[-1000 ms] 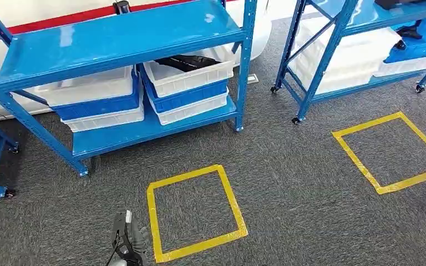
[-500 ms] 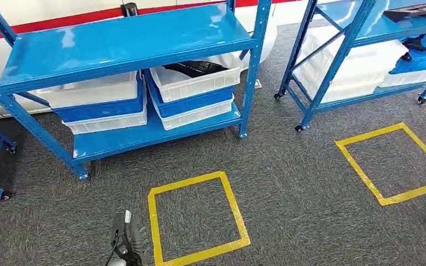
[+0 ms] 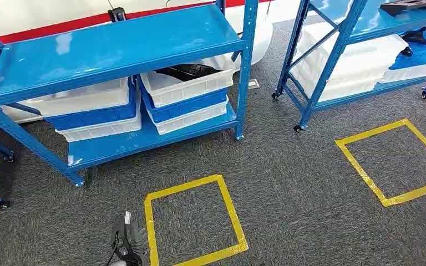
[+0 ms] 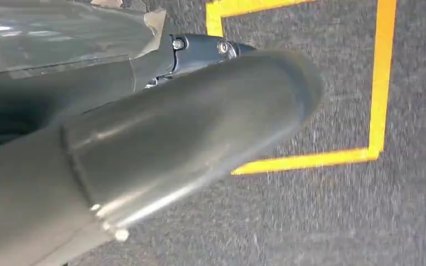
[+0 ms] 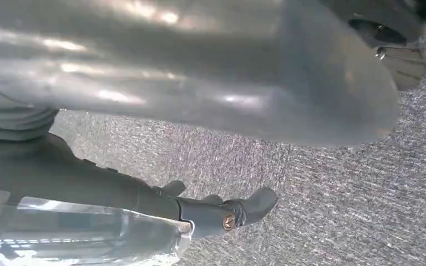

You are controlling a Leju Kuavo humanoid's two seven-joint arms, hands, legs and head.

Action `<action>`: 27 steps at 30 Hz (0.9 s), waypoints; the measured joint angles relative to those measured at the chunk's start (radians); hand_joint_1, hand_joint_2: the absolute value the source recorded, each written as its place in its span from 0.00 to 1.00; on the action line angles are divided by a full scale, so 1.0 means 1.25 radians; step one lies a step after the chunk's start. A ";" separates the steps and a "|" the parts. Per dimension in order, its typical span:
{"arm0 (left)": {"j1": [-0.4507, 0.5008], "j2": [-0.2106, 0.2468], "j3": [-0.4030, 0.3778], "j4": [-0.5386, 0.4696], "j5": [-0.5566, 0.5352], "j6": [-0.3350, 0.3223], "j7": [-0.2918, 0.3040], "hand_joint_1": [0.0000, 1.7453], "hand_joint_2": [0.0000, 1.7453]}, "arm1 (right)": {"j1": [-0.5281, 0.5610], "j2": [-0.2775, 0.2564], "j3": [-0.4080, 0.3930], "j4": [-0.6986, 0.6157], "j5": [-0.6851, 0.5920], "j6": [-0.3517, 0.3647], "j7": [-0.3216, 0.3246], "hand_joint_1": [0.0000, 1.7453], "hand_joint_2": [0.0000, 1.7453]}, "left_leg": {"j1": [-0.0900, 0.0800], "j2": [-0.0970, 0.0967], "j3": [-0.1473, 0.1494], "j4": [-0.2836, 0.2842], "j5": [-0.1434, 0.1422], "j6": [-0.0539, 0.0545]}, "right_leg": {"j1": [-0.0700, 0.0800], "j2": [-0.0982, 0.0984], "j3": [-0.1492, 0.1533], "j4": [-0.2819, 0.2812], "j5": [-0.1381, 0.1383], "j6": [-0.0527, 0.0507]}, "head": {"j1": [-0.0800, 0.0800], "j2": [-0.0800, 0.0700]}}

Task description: Take the parts from the cabinet and place them on the table.

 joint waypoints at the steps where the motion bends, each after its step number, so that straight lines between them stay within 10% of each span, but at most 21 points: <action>1: 0.000 0.000 0.000 0.000 0.000 0.000 0.000 0.00 0.00 | 0.000 0.000 0.000 0.000 0.000 0.000 0.000 0.00 0.00 | 0.000 0.000 0.019 -0.058 0.043 0.005 | 0.002 0.001 0.009 0.000 -0.006 0.001 | 0.000 0.000; 3: 0.000 0.000 0.000 0.000 0.000 -0.001 0.000 0.00 0.00 | -0.001 0.002 0.000 0.000 0.000 0.000 0.000 0.00 0.00 | -0.007 0.001 0.076 -0.200 0.130 0.027 | 0.004 0.001 0.024 -0.002 -0.016 0.003 | 0.001 0.000; 5: -0.001 0.003 0.000 0.000 0.000 -0.001 -0.001 0.00 0.00 | -0.003 0.003 -0.001 0.000 0.000 0.000 -0.001 0.00 0.00 | -0.019 -0.002 0.083 -0.205 0.067 0.039 | 0.002 0.002 0.025 -0.007 -0.024 0.014 | 0.001 0.000; 8: 0.001 0.002 0.001 0.000 0.001 0.005 -0.006 0.00 0.00 | -0.003 0.007 -0.002 0.000 0.000 0.000 -0.003 0.00 0.00 | -0.020 -0.010 0.114 -0.230 0.094 0.060 | 0.009 0.000 0.048 0.010 -0.011 0.036 | 0.001 0.000; 11: -0.001 -0.004 0.002 -0.001 0.002 0.017 -0.014 0.00 0.00 | -0.004 0.005 -0.002 0.000 -0.001 0.000 -0.004 0.00 0.00 | -0.014 -0.005 0.137 -0.237 0.095 0.060 | 0.008 -0.001 0.031 0.051 -0.036 0.033 | 0.005 0.000; 15: 0.004 -0.021 0.001 -0.005 0.001 0.035 -0.013 0.00 0.00 | 0.000 0.000 -0.010 0.000 -0.002 -0.002 -0.011 0.00 0.00 | -0.016 -0.006 0.141 -0.235 0.086 0.060 | 0.006 -0.001 -0.102 0.230 -0.101 0.034 | 0.008 0.000; 19: 0.006 -0.026 0.001 -0.007 0.001 0.048 -0.013 0.00 0.00 | 0.004 -0.006 -0.014 0.000 -0.002 -0.008 -0.014 0.00 0.00 | -0.014 -0.011 0.161 -0.233 0.067 0.046 | -0.004 -0.001 -0.041 0.015 0.029 0.068 | 0.008 0.000; 22: 0.005 -0.027 0.001 -0.011 0.001 0.050 -0.012 0.00 0.00 | 0.001 -0.006 -0.015 0.001 0.003 -0.009 -0.014 0.00 0.00 | -0.019 -0.010 0.154 -0.229 0.059 0.035 | 0.004 -0.002 -0.040 0.003 0.030 0.030 | 0.007 0.000; 27: 0.002 -0.026 0.001 -0.014 0.003 0.057 -0.012 0.00 0.00 | -0.001 -0.004 -0.015 0.000 0.015 -0.010 -0.014 0.00 0.00 | -0.011 -0.004 0.118 -0.145 0.019 0.011 | -0.002 -0.008 -0.027 -0.001 0.026 0.009 | 0.001 0.000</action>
